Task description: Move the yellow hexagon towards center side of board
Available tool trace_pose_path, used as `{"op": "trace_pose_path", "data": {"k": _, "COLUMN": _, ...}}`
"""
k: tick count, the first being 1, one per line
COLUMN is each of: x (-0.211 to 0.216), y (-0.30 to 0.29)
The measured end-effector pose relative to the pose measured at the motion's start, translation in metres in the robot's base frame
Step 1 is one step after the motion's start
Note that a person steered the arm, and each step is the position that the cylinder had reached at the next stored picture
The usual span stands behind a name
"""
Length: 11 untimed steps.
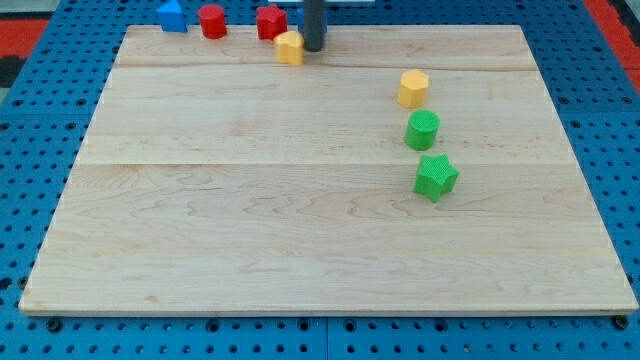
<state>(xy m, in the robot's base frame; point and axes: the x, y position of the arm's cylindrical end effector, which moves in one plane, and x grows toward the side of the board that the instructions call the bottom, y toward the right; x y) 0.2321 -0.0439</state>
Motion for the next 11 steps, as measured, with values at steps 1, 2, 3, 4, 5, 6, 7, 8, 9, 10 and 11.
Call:
{"op": "trace_pose_path", "data": {"k": 1, "x": 0.005, "y": -0.034}}
{"op": "trace_pose_path", "data": {"k": 2, "x": 0.022, "y": 0.026}}
{"op": "trace_pose_path", "data": {"k": 3, "x": 0.022, "y": 0.131}}
{"op": "trace_pose_path", "data": {"k": 4, "x": 0.033, "y": 0.216}}
{"op": "trace_pose_path", "data": {"k": 5, "x": 0.035, "y": 0.244}}
{"op": "trace_pose_path", "data": {"k": 6, "x": 0.051, "y": 0.220}}
{"op": "trace_pose_path", "data": {"k": 7, "x": 0.082, "y": 0.188}}
{"op": "trace_pose_path", "data": {"k": 8, "x": 0.088, "y": 0.115}}
{"op": "trace_pose_path", "data": {"k": 9, "x": 0.100, "y": 0.065}}
{"op": "trace_pose_path", "data": {"k": 10, "x": 0.106, "y": 0.121}}
{"op": "trace_pose_path", "data": {"k": 11, "x": 0.120, "y": 0.065}}
